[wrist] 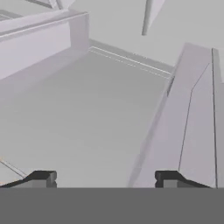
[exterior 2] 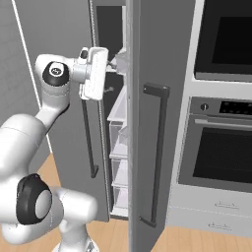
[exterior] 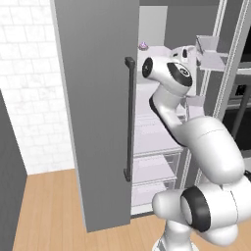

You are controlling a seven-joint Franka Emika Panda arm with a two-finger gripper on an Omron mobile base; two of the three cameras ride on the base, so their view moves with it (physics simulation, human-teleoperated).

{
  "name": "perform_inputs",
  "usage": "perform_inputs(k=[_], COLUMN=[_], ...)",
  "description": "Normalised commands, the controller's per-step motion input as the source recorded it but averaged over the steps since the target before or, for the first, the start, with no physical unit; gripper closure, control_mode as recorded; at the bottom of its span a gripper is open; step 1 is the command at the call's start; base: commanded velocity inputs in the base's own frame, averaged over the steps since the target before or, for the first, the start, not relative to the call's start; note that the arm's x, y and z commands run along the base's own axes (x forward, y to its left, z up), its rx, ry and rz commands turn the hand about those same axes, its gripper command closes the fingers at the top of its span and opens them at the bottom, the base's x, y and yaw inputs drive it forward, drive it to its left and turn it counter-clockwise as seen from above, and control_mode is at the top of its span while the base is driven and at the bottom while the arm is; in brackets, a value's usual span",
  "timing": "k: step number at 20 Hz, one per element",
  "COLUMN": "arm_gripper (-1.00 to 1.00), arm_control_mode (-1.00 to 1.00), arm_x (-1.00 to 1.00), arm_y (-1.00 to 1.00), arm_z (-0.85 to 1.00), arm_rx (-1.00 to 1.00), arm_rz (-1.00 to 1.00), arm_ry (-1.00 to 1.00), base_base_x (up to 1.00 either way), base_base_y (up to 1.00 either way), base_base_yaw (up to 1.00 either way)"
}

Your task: Take the strawberry from the fridge and place it on top of the pancake, located on the dining counter.

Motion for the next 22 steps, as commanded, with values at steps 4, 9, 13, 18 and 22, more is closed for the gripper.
perform_inputs(k=[4, 9, 13, 18, 22], arm_gripper=[-1.00, -1.00, -1.00, -1.00, -1.00], arm_control_mode=[-1.00, -1.00, -1.00, -1.00, -1.00], arm_x=[-0.03, -0.12, -0.06, 0.00, 0.00], arm_y=[-0.77, -0.84, -0.85, -0.78, -0.29], arm_z=[0.18, 0.06, 0.00, -0.01, -0.06], arm_rx=[0.00, 0.00, 0.00, 0.00, 0.00], arm_rz=[-0.08, -0.07, -0.06, -0.02, 0.00], arm_ry=[0.00, -0.02, 0.00, 0.00, 0.00], base_base_x=[0.00, 0.00, 0.00, 0.00, 0.00], base_base_y=[0.00, 0.00, 0.00, 0.00, 0.00], base_base_yaw=[0.00, 0.00, 0.00, 0.00, 0.00])
